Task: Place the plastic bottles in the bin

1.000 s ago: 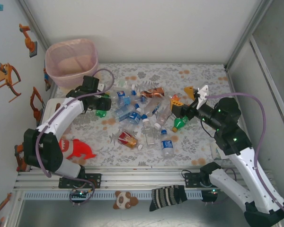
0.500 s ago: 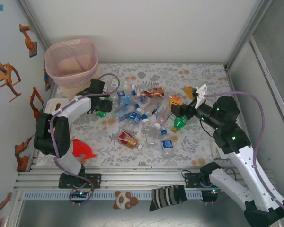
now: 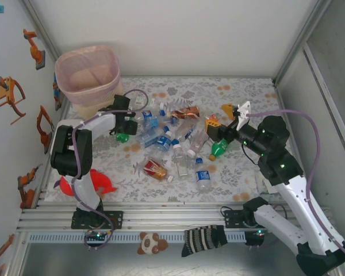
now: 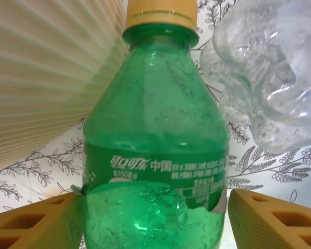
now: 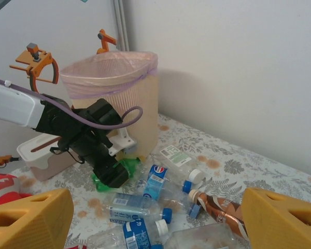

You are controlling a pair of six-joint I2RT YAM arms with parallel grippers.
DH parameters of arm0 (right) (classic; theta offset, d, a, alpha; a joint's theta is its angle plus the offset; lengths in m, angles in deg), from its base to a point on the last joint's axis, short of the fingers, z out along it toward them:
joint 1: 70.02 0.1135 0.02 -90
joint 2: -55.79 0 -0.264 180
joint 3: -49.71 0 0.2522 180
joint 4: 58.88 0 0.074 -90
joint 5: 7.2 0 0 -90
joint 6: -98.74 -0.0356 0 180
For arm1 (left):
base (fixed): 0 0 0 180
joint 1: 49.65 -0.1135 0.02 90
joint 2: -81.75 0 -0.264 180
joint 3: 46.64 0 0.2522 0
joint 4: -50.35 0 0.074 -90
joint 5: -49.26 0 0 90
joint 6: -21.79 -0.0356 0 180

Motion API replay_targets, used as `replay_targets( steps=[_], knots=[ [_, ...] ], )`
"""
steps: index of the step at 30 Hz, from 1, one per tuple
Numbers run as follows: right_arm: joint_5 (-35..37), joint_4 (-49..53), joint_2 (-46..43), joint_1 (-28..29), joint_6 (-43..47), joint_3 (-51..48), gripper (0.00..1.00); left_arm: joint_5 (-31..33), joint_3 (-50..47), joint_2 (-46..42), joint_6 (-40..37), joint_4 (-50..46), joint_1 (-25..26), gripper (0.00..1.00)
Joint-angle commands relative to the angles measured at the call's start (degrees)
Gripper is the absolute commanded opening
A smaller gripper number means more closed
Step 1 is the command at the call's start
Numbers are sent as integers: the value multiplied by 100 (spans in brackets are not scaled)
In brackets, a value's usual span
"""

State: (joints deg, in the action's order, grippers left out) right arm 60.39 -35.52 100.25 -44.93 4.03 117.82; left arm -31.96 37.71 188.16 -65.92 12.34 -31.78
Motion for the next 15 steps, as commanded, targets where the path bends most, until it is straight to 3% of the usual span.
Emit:
replay_targets(
  steps=[1,15],
  knots=[
    [-17,-206,14,23,-65,-47,83,-112,239,98,-99,-140,-72,71],
    [51,-179,-61,23,-45,-100,83,-134,298,162,-97,-238,-82,63]
  ],
)
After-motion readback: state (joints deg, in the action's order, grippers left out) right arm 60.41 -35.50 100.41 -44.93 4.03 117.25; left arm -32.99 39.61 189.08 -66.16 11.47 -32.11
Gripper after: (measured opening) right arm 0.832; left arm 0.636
